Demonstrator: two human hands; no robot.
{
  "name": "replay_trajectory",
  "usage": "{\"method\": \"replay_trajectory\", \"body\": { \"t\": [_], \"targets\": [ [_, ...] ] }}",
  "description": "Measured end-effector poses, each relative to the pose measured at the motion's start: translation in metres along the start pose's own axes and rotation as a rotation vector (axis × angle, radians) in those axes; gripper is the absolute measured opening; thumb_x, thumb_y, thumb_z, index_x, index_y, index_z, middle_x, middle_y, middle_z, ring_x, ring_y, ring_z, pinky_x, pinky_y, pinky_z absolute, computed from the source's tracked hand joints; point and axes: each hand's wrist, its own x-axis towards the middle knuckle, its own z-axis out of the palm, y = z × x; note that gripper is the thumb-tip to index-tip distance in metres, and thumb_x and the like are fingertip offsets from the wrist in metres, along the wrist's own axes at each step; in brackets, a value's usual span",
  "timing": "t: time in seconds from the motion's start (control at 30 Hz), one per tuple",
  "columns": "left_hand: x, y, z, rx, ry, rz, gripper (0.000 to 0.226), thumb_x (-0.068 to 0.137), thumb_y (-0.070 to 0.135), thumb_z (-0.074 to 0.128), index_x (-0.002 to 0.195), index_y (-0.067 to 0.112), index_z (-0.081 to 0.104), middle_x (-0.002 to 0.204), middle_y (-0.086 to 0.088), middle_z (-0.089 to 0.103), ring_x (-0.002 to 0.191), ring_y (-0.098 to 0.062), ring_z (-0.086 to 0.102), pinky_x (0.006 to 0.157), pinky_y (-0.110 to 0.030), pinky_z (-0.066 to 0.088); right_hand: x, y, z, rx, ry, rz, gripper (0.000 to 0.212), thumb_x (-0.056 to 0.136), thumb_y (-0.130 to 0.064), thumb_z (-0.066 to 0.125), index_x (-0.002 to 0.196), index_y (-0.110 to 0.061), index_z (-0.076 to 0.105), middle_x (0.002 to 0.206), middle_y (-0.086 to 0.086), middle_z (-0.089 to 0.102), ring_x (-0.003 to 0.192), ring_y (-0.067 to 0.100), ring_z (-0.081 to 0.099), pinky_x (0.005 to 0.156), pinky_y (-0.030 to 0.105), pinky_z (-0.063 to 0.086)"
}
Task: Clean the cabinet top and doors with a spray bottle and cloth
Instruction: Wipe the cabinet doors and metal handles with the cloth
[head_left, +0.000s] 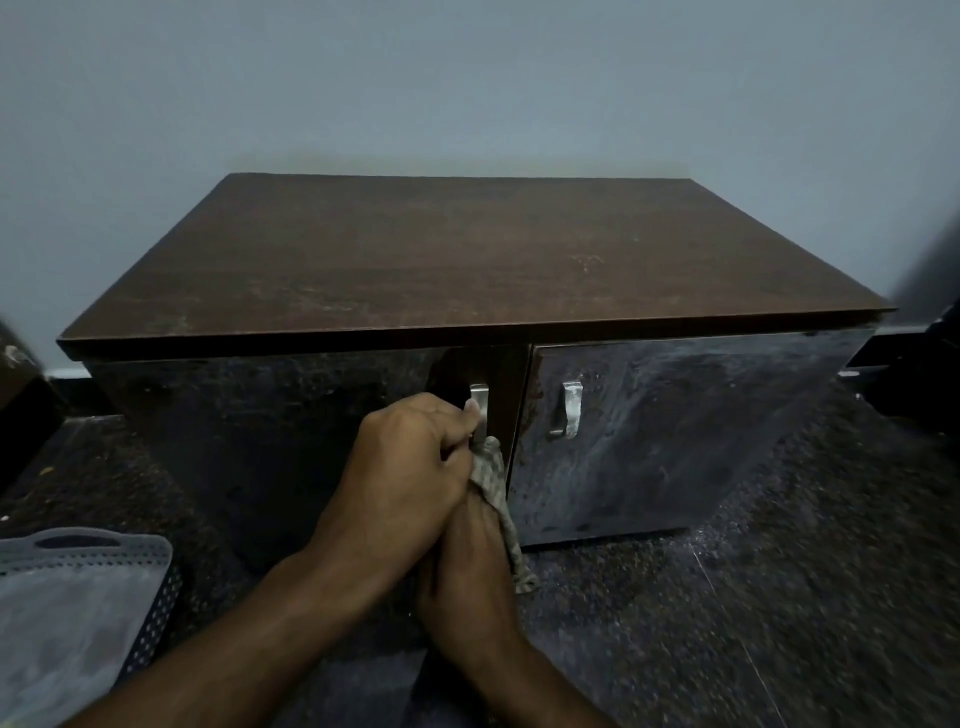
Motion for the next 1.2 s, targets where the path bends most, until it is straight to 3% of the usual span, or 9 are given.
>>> {"method": "replay_trajectory", "body": {
  "t": [0.13, 0.23, 0.37, 0.43, 0.53, 0.73, 0.97, 1.1, 1.2],
  "targets": [
    [-0.003, -0.001, -0.002, 0.025, -0.053, -0.005, 0.030, 0.086, 0.002, 0.065, 0.112, 0.015, 0.073, 0.093, 0.012, 0.064, 0.089, 0.003, 0.059, 0.079, 0.000, 0.040, 0.001, -0.008, -0.007, -0.155, -0.019, 0.020, 0.051, 0.090, -0.030, 0.050, 0.140, -0.028, 0.041, 0.137, -0.007, 0.051, 0.130, 0.014, 0.045, 0.108, 0.037, 0.038],
    [-0.002, -0.001, -0.002, 0.014, -0.074, 0.003, 0.025, 0.088, 0.005, 0.064, 0.109, 0.014, 0.074, 0.089, 0.009, 0.063, 0.086, 0.000, 0.059, 0.077, -0.001, 0.039, 0.005, -0.016, -0.005, -0.100, -0.024, 0.025, 0.048, 0.088, -0.033, 0.053, 0.135, -0.027, 0.047, 0.130, -0.009, 0.055, 0.122, 0.009, 0.051, 0.103, 0.032, 0.044],
    [-0.004, -0.001, -0.001, -0.021, -0.064, -0.023, 0.027, 0.088, 0.004, 0.064, 0.110, 0.014, 0.074, 0.089, 0.010, 0.061, 0.086, 0.000, 0.059, 0.075, -0.001, 0.039, 0.007, -0.018, 0.008, -0.258, -0.062, -0.068, 0.030, 0.082, -0.032, 0.054, 0.106, -0.019, 0.067, 0.113, -0.010, 0.055, 0.100, 0.013, 0.066, 0.089, 0.024, 0.052],
    [-0.004, -0.002, -0.002, -0.072, -0.045, -0.058, 0.030, 0.087, 0.003, 0.063, 0.114, 0.015, 0.072, 0.095, 0.012, 0.065, 0.092, 0.001, 0.061, 0.080, -0.001, 0.041, 0.008, -0.013, 0.004, -0.320, -0.073, -0.125, 0.046, 0.086, -0.035, 0.051, 0.129, -0.019, 0.056, 0.133, -0.004, 0.054, 0.127, 0.017, 0.051, 0.113, 0.035, 0.038],
    [-0.004, -0.004, -0.004, -0.177, -0.007, -0.116, 0.028, 0.088, 0.005, 0.065, 0.113, 0.016, 0.072, 0.104, 0.012, 0.071, 0.098, 0.005, 0.063, 0.089, -0.008, 0.047, 0.007, -0.007, -0.013, -0.319, -0.067, -0.112, 0.063, 0.089, -0.034, 0.047, 0.149, -0.021, 0.035, 0.155, -0.001, 0.038, 0.148, 0.015, 0.025, 0.121, 0.040, 0.022],
    [-0.003, -0.005, -0.009, -0.329, -0.013, -0.209, 0.025, 0.088, 0.006, 0.065, 0.107, 0.020, 0.074, 0.100, 0.015, 0.073, 0.096, 0.007, 0.066, 0.090, -0.020, 0.053, -0.002, -0.003, -0.023, -0.280, -0.027, -0.118, 0.063, 0.088, -0.025, 0.050, 0.149, -0.013, 0.039, 0.154, 0.006, 0.041, 0.147, 0.019, 0.031, 0.119, 0.043, 0.028],
    [-0.001, -0.001, -0.010, -0.197, 0.059, -0.154, 0.034, 0.088, -0.002, 0.057, 0.110, 0.019, 0.073, 0.108, 0.012, 0.071, 0.097, 0.014, 0.060, 0.086, 0.001, 0.041, 0.006, -0.017, -0.032, -0.301, 0.137, -0.211, 0.075, 0.087, -0.022, 0.061, 0.153, -0.008, 0.029, 0.162, 0.007, 0.020, 0.152, 0.024, 0.017, 0.124, 0.042, 0.012],
    [-0.001, 0.004, -0.012, -0.155, 0.096, -0.162, 0.042, 0.088, 0.000, 0.054, 0.121, 0.021, 0.068, 0.116, 0.013, 0.068, 0.104, 0.010, 0.059, 0.088, 0.002, 0.039, 0.035, -0.036, -0.049, -0.329, 0.138, -0.206, 0.064, 0.089, -0.020, 0.061, 0.148, -0.008, 0.040, 0.154, 0.008, 0.041, 0.147, 0.022, 0.030, 0.124, 0.036, 0.016],
    [-0.002, 0.004, -0.014, -0.135, 0.125, -0.198, 0.037, 0.088, 0.002, 0.054, 0.115, 0.022, 0.071, 0.111, 0.011, 0.071, 0.102, 0.006, 0.063, 0.085, 0.003, 0.040, 0.023, -0.031, -0.048, -0.362, 0.090, -0.219, 0.067, 0.087, -0.019, 0.058, 0.150, -0.006, 0.037, 0.158, 0.010, 0.035, 0.151, 0.021, 0.022, 0.123, 0.041, 0.019]
  ]
}}
